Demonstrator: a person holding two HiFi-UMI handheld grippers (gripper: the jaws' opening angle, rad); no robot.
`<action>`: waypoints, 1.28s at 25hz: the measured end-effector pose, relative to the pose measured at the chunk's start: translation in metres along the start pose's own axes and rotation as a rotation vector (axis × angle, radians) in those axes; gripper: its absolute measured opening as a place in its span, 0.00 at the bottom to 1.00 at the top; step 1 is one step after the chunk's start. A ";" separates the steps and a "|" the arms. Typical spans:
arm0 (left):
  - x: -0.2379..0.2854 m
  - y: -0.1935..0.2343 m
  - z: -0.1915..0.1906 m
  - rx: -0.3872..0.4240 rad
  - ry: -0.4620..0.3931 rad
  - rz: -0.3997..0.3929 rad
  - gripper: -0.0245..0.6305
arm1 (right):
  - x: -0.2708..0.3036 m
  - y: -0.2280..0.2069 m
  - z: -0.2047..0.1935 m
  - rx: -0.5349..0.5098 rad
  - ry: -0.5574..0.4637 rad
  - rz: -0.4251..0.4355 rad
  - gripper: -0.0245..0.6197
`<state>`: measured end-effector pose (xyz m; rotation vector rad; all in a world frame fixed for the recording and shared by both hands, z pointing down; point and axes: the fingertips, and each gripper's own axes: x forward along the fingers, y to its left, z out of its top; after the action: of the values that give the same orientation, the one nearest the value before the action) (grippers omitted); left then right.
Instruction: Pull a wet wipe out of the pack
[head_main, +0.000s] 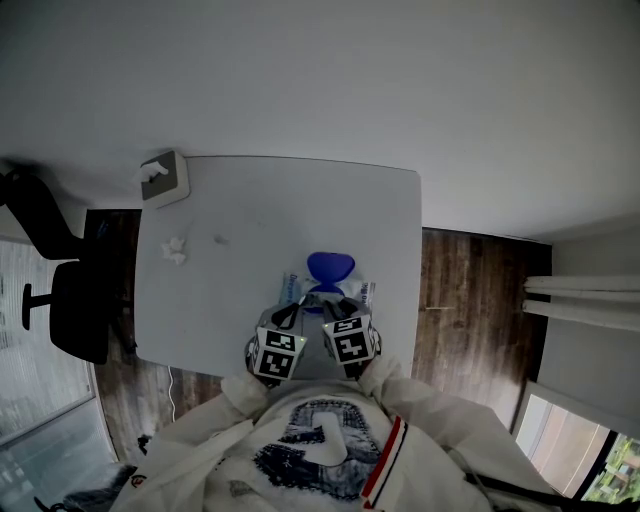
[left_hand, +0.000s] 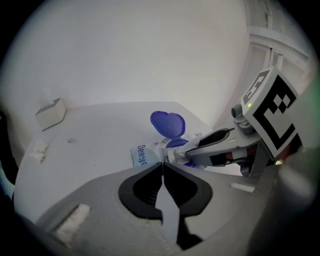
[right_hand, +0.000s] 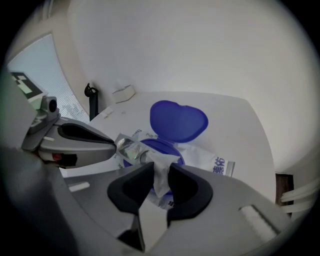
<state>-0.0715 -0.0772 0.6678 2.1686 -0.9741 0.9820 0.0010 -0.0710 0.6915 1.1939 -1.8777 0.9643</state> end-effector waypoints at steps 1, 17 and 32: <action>-0.001 0.000 0.001 0.001 0.002 0.002 0.07 | -0.001 0.000 0.000 -0.001 0.001 -0.003 0.17; -0.003 -0.002 -0.003 0.012 0.007 0.013 0.07 | -0.005 0.002 0.000 -0.007 -0.009 -0.003 0.08; -0.004 0.002 -0.007 0.009 0.025 0.058 0.07 | -0.030 -0.002 0.010 0.053 -0.077 0.030 0.07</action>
<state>-0.0778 -0.0720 0.6691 2.1414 -1.0280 1.0400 0.0107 -0.0680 0.6612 1.2532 -1.9462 1.0037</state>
